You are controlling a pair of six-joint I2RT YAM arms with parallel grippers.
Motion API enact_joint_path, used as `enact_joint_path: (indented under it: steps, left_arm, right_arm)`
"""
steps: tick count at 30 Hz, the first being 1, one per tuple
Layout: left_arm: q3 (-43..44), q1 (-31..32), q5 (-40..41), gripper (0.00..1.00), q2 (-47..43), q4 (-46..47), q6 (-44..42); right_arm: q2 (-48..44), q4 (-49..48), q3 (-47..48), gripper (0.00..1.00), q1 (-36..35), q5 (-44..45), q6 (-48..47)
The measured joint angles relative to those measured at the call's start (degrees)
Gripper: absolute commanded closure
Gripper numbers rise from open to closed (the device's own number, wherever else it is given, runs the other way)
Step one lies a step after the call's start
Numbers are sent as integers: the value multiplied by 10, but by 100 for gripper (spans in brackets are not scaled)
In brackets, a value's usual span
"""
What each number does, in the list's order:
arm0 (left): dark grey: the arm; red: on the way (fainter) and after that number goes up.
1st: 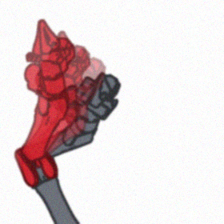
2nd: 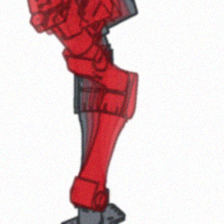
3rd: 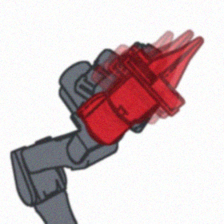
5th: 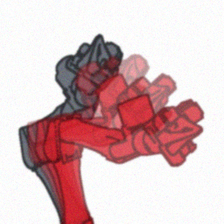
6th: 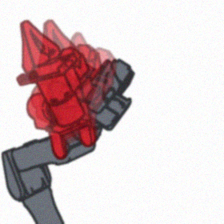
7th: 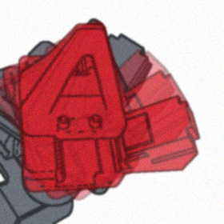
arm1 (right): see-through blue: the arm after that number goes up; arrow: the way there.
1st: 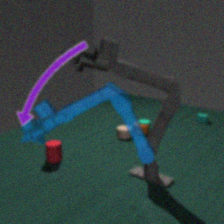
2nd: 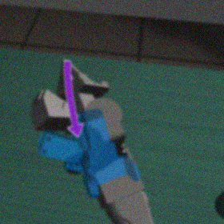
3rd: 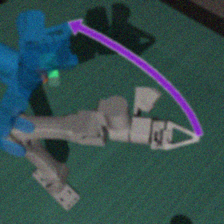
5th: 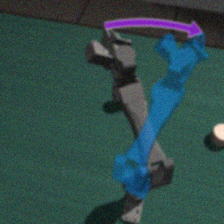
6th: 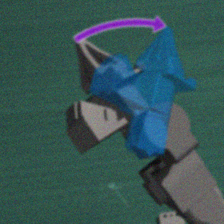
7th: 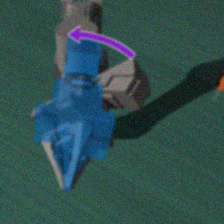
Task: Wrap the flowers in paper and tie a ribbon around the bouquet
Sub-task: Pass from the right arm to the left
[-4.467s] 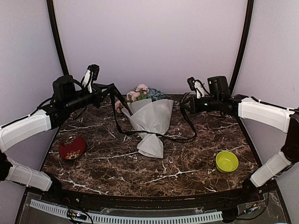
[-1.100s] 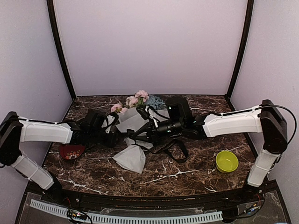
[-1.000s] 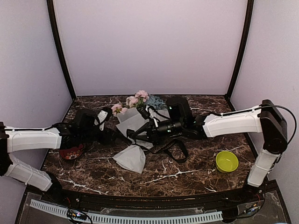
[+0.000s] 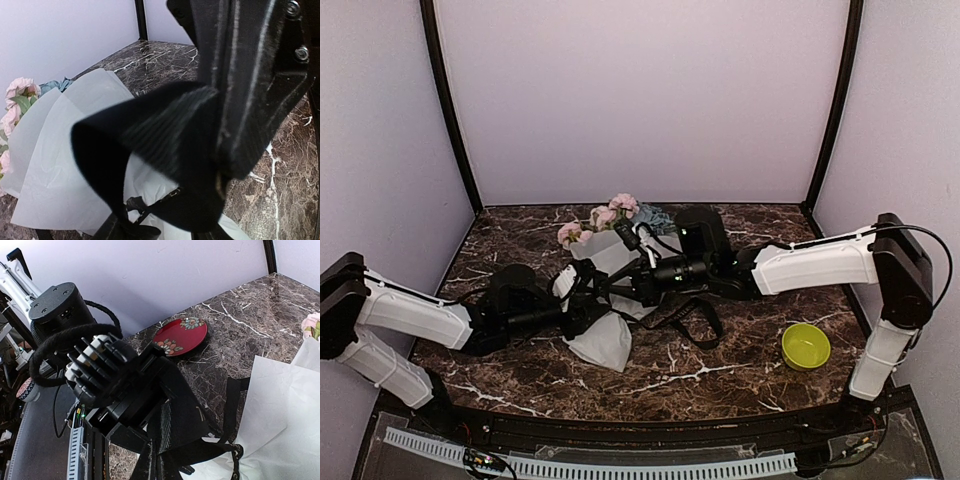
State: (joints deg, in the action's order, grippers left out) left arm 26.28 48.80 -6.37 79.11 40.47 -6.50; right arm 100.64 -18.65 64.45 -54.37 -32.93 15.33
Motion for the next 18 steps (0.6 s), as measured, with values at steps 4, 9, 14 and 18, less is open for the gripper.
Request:
enact_joint_path:
  steps: [4,9,14,18]
  left_arm:
    - [5,9,2,73,19,23,3]
    - [13,12,3,100,41,40,8]
    - [13,14,6,100,42,58,13]
    - [11,14,15,100,42,64,16]
  right_arm:
    - [0,0,0,100,0,2,0]
    - [0,0,0,100,0,5,0]
    - [0,13,2,72,0,30,-4]
    - [-5,86,22,56,2,108,-3]
